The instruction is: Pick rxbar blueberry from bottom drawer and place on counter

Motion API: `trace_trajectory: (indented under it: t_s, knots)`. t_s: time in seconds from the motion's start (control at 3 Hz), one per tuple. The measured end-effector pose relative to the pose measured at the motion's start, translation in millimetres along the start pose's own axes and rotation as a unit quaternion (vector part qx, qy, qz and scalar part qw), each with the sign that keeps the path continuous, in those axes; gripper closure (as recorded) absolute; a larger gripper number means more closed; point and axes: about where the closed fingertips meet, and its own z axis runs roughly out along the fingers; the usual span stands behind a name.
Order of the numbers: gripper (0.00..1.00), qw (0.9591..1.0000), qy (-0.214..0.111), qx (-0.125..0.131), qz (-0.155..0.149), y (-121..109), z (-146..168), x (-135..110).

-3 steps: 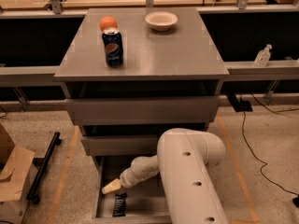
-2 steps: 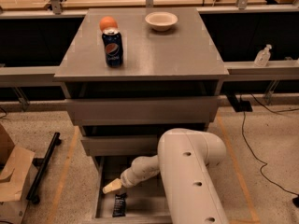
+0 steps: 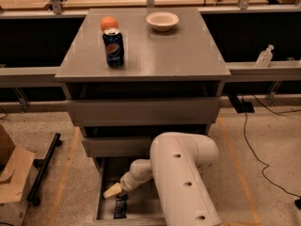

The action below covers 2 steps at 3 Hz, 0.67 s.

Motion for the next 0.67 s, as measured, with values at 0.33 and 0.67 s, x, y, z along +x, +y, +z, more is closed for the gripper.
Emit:
trace_trajectory:
  t_s: [0.33, 0.67]
  knots:
    - [0.0, 0.9998, 0.017, 0.011, 0.0, -8.7, 16.5, 8.8]
    - [0.0, 0.9995, 0.025, 0.014, -0.013, -10.8, 31.0, 17.7]
